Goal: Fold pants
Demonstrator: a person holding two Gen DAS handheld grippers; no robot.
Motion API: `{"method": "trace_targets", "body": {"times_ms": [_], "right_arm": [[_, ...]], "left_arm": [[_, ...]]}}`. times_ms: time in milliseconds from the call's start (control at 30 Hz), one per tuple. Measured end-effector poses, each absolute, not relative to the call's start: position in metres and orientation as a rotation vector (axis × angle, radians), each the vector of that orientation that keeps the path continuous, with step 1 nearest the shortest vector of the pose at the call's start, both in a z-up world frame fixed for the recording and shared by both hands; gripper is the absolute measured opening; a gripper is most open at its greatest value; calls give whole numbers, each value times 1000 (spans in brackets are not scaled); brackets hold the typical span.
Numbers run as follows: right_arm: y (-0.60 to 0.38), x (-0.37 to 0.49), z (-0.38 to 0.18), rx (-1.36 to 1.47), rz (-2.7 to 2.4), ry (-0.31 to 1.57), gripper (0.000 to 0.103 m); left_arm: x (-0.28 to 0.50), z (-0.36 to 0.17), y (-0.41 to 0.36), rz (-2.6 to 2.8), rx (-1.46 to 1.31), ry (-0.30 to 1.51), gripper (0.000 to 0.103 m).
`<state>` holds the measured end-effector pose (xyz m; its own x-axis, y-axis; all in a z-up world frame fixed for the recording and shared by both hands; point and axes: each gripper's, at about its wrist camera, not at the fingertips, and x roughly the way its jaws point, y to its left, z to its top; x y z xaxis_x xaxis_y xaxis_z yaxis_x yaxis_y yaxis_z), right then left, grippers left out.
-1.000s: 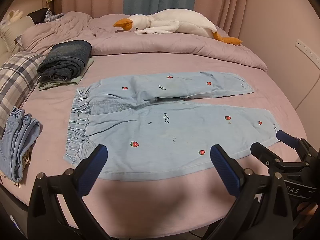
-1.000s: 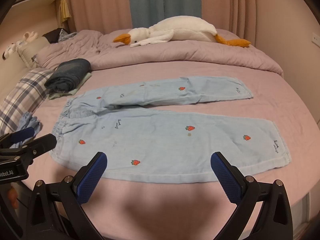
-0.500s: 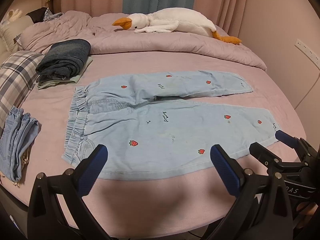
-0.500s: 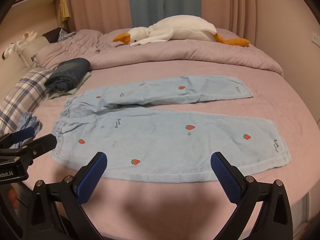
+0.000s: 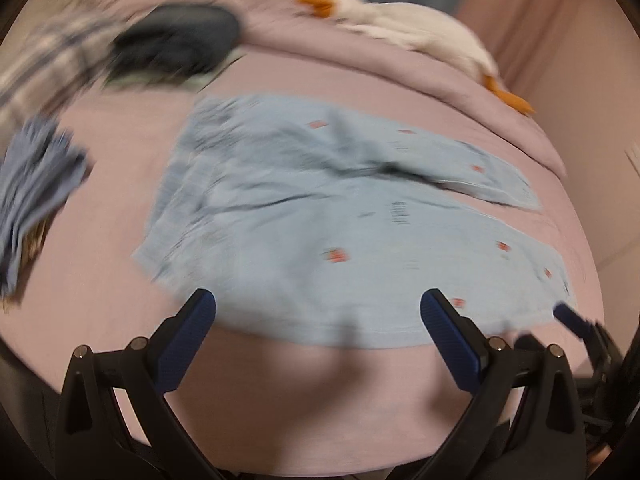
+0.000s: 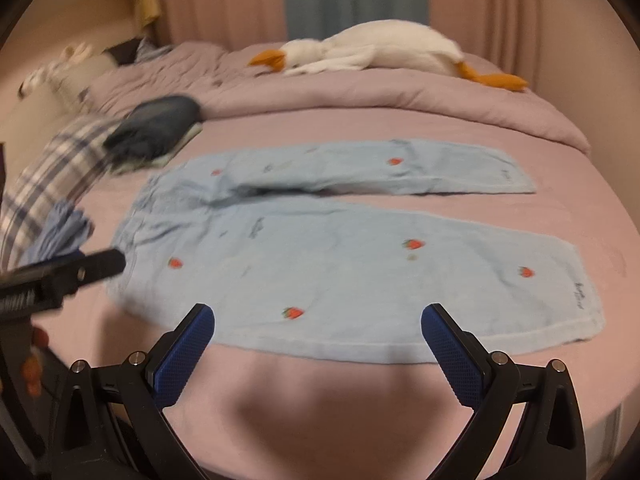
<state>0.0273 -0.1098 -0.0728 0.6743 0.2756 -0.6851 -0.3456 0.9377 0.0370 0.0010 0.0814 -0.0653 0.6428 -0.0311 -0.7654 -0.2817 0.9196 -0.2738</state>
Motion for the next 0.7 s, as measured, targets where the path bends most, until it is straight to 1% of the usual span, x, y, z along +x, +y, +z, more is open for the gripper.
{"method": "trace_targets", "body": {"times_ms": [133,233,400,467,533,567,600,633,667,700], "right_arm": [[-84,28,-91,-195,401,835,103],[-61,23,-100,-282,469,844,103],[-19,10,-117,-465,591,721,103],[-5,9,-127,-523,611,696,103],[6,8,-135,-560,619,674,102],[11,8,-138,-580,614,657,100],[15,7,-140,-601,614,644,96],[20,6,-143,-627,616,627,94],[23,6,-145,-660,611,608,89],[28,5,-147,-679,604,589,83]], "left_arm": [[-13,-96,138,235,-565,867,103],[-25,-114,165,269,-722,880,103],[-22,-136,175,233,-891,878,102],[-16,-131,177,241,-890,825,102],[-9,-129,182,266,-920,805,98],[-13,-131,186,280,-923,788,92],[-12,-130,188,293,-929,780,75],[-10,-128,191,300,-927,779,61],[-11,-130,195,307,-918,787,39],[-11,-133,198,316,-915,795,32]]}}
